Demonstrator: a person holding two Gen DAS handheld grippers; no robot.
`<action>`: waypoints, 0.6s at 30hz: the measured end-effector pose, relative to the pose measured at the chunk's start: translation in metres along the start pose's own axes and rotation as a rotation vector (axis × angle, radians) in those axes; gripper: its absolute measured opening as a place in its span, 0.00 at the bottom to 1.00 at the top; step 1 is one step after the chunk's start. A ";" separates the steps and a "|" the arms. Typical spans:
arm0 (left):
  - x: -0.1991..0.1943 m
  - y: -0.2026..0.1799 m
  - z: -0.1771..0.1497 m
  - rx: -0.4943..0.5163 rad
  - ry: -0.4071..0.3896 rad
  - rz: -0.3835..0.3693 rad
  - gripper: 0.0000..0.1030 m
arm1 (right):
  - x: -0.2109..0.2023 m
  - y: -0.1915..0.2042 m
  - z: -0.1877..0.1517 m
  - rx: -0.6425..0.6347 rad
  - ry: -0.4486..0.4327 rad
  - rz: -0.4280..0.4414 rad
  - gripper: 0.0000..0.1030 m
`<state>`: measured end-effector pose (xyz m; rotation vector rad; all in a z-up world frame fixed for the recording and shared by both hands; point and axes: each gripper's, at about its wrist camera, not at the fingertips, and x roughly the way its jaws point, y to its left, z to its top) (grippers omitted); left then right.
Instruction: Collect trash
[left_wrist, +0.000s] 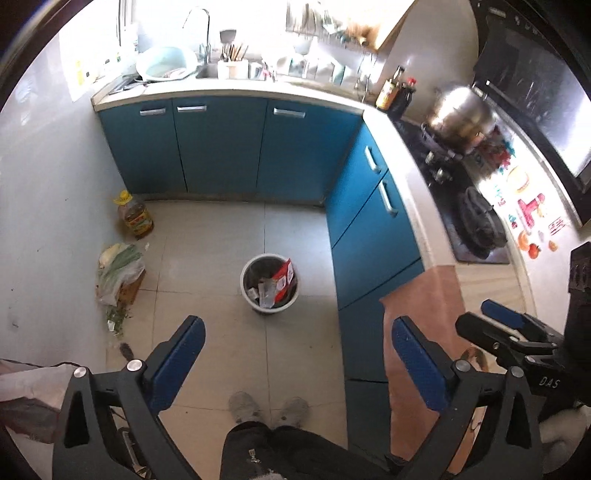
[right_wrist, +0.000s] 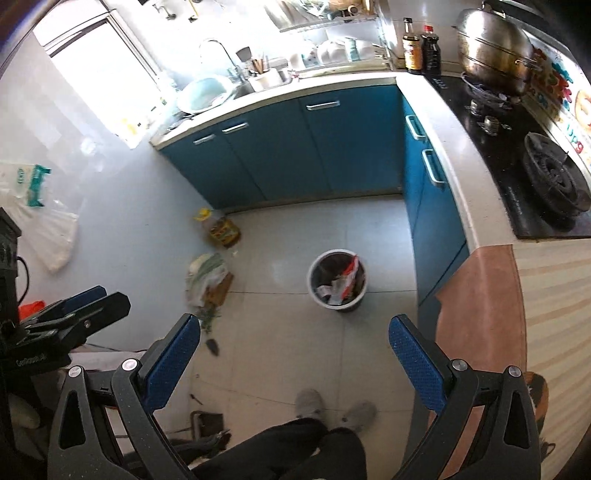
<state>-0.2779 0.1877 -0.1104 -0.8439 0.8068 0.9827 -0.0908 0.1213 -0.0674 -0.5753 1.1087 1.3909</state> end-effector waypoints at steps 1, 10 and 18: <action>-0.004 0.001 0.000 0.000 -0.009 -0.006 1.00 | -0.001 0.002 -0.001 -0.002 -0.005 0.004 1.00; -0.024 0.012 -0.007 -0.040 -0.031 -0.050 1.00 | -0.018 0.026 -0.005 -0.033 -0.025 0.050 1.00; -0.030 0.015 -0.014 -0.043 -0.029 -0.062 1.00 | -0.023 0.033 -0.009 -0.053 -0.015 0.062 1.00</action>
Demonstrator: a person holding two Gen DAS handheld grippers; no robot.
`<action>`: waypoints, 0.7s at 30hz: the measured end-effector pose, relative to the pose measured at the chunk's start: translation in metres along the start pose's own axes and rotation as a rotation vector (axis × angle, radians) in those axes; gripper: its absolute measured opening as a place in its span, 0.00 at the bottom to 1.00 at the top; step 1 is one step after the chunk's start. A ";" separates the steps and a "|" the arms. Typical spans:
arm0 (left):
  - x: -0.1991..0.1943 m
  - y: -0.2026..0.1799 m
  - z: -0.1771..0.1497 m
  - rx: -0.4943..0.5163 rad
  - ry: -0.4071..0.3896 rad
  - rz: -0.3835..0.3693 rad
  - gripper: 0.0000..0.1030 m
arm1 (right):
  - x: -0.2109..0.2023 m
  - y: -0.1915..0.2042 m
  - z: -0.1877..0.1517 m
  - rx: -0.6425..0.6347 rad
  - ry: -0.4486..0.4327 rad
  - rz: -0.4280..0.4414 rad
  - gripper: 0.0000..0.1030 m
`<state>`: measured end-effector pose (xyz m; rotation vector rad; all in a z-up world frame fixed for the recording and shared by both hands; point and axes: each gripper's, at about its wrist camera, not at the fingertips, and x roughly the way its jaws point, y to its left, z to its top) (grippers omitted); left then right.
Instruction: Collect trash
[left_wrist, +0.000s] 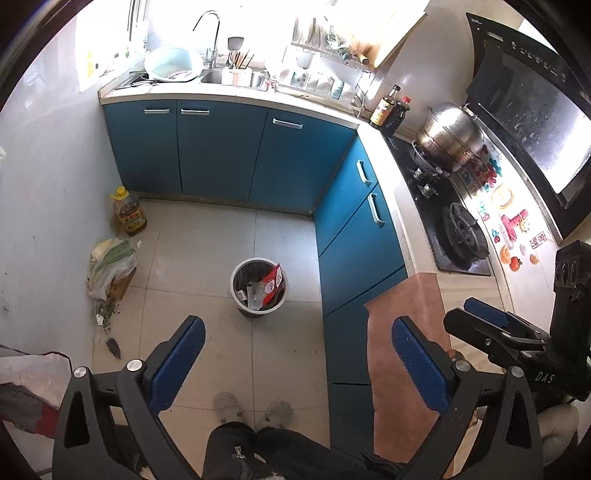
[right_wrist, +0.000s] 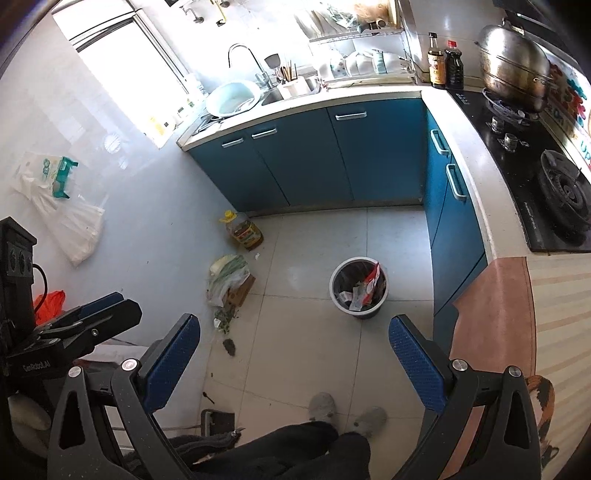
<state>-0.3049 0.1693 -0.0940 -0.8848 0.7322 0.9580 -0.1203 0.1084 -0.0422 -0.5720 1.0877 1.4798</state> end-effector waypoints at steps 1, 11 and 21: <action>0.000 0.000 -0.001 0.000 0.002 -0.001 1.00 | 0.000 0.000 -0.001 0.001 0.002 0.002 1.00; -0.001 -0.003 -0.006 0.001 0.026 -0.011 1.00 | -0.001 -0.002 -0.007 -0.003 0.023 0.008 1.00; 0.003 -0.007 -0.004 0.012 0.046 -0.020 1.00 | -0.002 -0.007 -0.010 0.007 0.039 0.010 1.00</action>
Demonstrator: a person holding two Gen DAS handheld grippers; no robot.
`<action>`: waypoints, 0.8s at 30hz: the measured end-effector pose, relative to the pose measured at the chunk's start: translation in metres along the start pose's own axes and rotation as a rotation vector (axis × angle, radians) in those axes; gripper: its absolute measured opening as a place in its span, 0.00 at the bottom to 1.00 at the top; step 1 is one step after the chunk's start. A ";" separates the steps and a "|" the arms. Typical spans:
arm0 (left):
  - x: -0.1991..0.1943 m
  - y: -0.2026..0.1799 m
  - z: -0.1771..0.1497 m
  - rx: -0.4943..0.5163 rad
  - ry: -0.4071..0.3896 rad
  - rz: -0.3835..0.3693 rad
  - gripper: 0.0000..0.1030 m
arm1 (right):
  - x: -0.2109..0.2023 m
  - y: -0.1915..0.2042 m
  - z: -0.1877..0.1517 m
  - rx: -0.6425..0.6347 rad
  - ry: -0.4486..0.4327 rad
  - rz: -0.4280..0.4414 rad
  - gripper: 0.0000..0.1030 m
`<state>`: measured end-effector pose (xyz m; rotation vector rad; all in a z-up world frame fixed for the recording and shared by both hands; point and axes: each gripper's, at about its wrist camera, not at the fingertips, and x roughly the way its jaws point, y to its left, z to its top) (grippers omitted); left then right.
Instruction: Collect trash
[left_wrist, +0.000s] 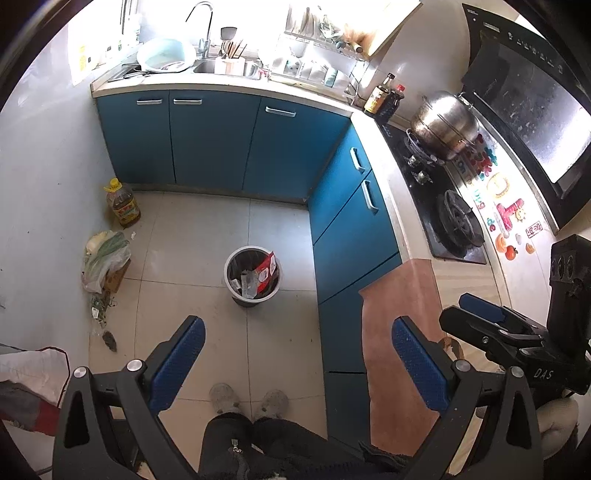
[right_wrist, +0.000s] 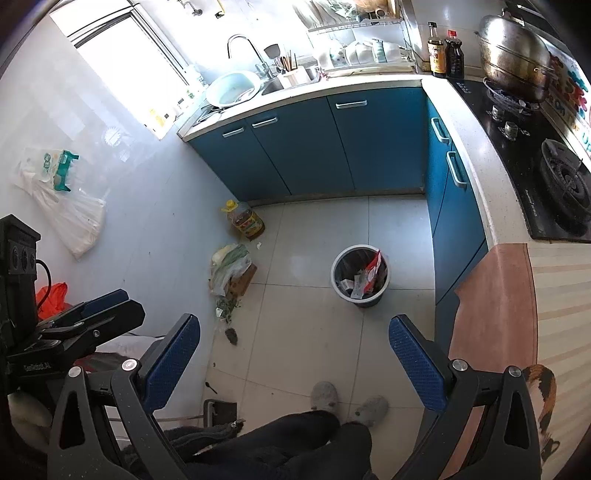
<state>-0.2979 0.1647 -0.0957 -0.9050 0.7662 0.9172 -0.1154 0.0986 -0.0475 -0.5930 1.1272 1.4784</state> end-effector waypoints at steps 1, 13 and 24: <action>0.000 0.000 0.000 0.001 0.001 0.000 1.00 | 0.000 -0.001 0.000 -0.001 0.000 0.001 1.00; 0.003 0.001 -0.001 -0.004 0.015 -0.020 1.00 | -0.001 -0.002 -0.003 0.000 0.007 0.007 1.00; 0.006 0.001 0.003 0.019 0.038 -0.037 1.00 | -0.001 -0.006 -0.007 -0.005 0.026 0.028 1.00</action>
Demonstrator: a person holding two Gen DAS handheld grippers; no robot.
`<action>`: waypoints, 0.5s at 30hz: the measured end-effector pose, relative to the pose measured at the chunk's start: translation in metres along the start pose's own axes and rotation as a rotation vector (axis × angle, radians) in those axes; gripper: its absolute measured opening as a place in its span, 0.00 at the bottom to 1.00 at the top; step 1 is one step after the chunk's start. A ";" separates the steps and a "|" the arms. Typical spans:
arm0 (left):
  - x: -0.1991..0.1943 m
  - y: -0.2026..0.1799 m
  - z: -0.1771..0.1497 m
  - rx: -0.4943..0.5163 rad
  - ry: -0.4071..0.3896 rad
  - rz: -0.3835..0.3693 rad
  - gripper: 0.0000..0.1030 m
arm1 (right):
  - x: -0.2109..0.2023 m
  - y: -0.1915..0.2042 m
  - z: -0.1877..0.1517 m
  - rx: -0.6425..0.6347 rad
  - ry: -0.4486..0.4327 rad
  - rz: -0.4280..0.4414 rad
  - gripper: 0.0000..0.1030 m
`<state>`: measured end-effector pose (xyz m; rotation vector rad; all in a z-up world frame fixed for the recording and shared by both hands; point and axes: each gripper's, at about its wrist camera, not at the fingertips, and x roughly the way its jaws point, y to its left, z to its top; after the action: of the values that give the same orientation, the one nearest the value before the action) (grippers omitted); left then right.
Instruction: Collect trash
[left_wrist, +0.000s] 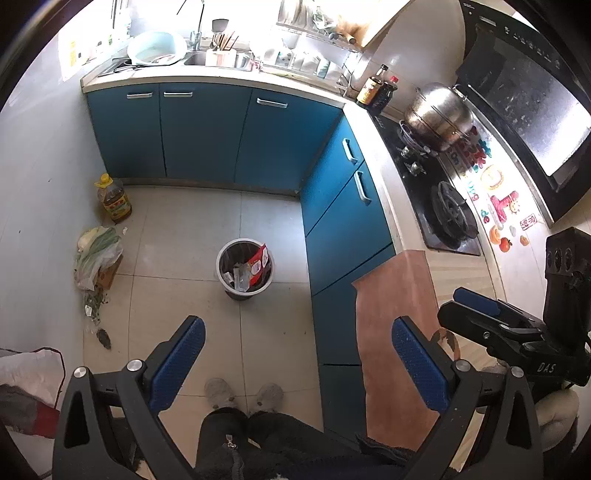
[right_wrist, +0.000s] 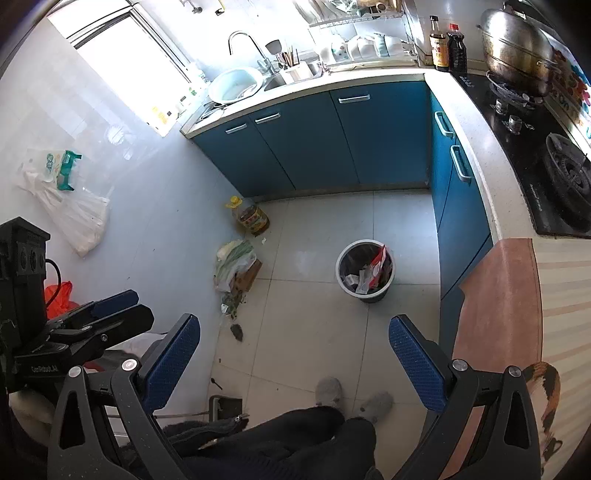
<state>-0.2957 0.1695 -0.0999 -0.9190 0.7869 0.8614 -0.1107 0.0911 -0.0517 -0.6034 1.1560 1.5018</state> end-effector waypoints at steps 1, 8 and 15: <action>0.000 0.000 0.000 0.003 0.001 0.000 1.00 | 0.001 -0.001 0.000 -0.001 0.002 0.002 1.00; 0.000 0.000 0.001 0.009 0.001 -0.005 1.00 | 0.001 -0.001 0.001 0.001 0.006 0.003 1.00; 0.000 0.001 0.001 0.008 0.001 -0.007 1.00 | 0.001 -0.002 0.003 0.008 0.006 0.002 1.00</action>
<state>-0.2957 0.1710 -0.0999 -0.9140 0.7870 0.8514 -0.1083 0.0938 -0.0521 -0.6017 1.1665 1.4978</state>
